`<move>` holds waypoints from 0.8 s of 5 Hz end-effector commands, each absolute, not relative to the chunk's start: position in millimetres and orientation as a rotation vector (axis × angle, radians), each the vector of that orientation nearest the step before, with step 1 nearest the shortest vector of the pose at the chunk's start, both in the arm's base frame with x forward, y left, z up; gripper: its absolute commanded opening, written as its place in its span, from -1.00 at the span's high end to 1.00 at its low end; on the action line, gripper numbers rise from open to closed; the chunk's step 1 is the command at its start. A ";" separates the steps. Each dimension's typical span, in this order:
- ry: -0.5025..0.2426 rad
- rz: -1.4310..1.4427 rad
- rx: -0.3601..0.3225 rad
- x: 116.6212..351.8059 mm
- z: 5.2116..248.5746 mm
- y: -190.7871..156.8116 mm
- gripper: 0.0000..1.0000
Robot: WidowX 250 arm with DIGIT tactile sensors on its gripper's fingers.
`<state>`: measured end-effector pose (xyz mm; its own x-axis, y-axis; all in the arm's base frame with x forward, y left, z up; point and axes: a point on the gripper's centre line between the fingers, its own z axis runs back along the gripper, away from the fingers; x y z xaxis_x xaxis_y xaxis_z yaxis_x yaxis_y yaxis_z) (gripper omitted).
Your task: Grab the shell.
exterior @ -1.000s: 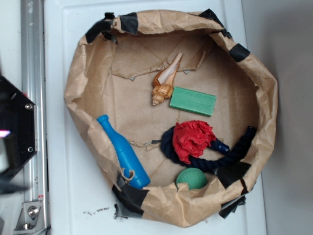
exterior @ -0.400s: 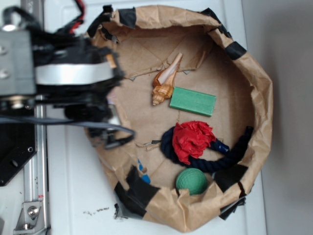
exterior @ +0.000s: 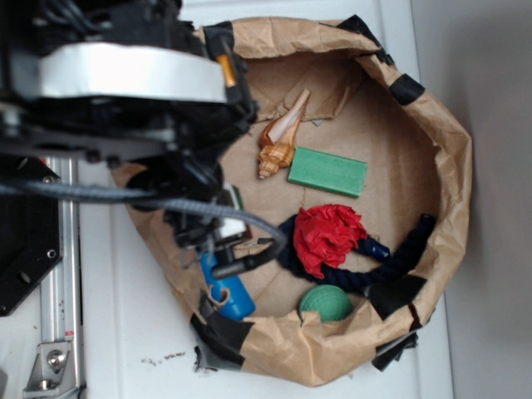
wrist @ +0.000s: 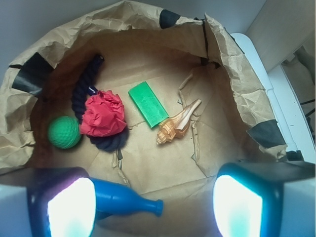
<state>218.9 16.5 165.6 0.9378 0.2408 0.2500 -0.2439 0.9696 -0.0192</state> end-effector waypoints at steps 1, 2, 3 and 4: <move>-0.299 0.196 -0.026 227.6 99.1 26.3 -1.00; -0.292 0.174 0.012 238.3 75.8 27.8 -1.00; -0.253 0.162 0.044 262.2 55.8 24.4 -1.00; -0.243 0.178 0.050 274.4 46.4 29.0 -1.00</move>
